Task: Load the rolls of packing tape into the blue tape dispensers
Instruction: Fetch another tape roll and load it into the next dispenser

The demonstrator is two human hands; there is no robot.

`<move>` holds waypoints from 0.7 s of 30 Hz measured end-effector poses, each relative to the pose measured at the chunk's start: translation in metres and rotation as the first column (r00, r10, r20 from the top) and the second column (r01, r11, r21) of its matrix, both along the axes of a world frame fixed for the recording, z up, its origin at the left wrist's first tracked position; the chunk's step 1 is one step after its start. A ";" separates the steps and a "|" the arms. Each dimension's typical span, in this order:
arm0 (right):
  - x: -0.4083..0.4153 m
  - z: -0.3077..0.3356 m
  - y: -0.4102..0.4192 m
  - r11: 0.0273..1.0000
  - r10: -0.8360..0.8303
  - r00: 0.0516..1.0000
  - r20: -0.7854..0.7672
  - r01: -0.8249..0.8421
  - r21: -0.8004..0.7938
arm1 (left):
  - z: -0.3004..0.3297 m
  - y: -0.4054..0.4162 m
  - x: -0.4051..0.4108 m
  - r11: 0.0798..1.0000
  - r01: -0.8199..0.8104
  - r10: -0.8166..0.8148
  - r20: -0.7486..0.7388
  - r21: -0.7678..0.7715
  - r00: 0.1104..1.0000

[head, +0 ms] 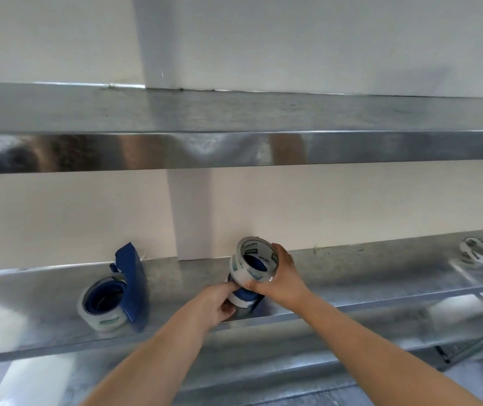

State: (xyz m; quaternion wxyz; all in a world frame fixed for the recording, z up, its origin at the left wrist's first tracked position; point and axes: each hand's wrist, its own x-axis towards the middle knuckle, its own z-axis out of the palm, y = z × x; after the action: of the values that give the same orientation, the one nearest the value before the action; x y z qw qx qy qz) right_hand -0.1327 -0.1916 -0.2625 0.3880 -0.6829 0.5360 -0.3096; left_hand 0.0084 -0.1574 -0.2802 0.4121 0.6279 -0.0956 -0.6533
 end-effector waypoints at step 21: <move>-0.023 -0.017 -0.007 0.853 -0.181 0.847 0.500 -0.118 0.508 | 0.037 -0.001 0.021 0.919 -0.062 0.084 0.039 -0.388 0.996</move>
State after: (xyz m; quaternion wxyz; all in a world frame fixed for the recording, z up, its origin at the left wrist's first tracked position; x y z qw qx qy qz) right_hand -0.1560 -0.1990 -0.2791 0.6852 -0.4299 0.4825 -0.3359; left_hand 0.0292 -0.1580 -0.2436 0.5491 0.5552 -0.2103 -0.5882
